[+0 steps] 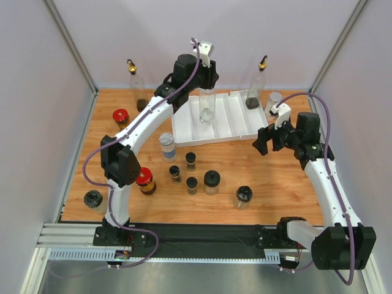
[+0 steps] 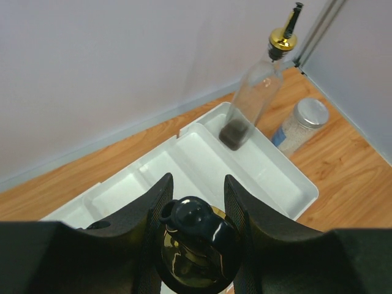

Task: Organize the condiment bottles
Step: Place the bottle in the storage box.

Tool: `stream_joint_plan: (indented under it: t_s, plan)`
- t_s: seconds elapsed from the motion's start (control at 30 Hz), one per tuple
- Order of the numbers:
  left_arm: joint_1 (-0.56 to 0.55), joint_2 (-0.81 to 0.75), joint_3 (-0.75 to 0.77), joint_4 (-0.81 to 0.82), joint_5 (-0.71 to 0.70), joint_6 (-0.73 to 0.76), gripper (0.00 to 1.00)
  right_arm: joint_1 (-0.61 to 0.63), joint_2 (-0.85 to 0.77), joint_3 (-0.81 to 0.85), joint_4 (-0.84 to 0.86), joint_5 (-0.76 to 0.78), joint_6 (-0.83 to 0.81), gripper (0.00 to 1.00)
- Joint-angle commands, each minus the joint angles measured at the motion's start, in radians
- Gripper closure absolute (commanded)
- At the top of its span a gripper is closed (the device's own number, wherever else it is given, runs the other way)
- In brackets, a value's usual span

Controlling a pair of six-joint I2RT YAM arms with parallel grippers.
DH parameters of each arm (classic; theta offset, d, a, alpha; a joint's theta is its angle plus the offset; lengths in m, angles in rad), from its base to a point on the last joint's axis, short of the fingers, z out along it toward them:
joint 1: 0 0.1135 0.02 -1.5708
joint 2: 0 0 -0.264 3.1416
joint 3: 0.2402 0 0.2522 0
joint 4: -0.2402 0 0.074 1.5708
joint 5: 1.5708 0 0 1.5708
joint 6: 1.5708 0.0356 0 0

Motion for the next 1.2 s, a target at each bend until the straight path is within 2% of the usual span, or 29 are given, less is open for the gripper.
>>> stream_joint_plan:
  t_s: [0.0, 0.37, 0.57, 1.17]
  plan:
    - [-0.047, -0.008, 0.108, 0.084, -0.01, -0.011, 1.0, -0.039, -0.036, 0.044, 0.026, 0.03, 0.038, 0.0]
    - [-0.159, 0.102, 0.223, 0.132, -0.039, -0.056, 1.0, -0.099, -0.042, 0.056, 0.033, 0.078, 0.075, 0.0]
    - [-0.207, 0.179, 0.298, 0.172, -0.103, -0.098, 1.0, -0.122, -0.039, 0.065, 0.036, 0.107, 0.104, 0.0]
    - [-0.288, 0.334, 0.433, 0.328, -0.228, -0.145, 1.0, -0.13, -0.062, 0.073, 0.028, 0.087, 0.097, 0.0]
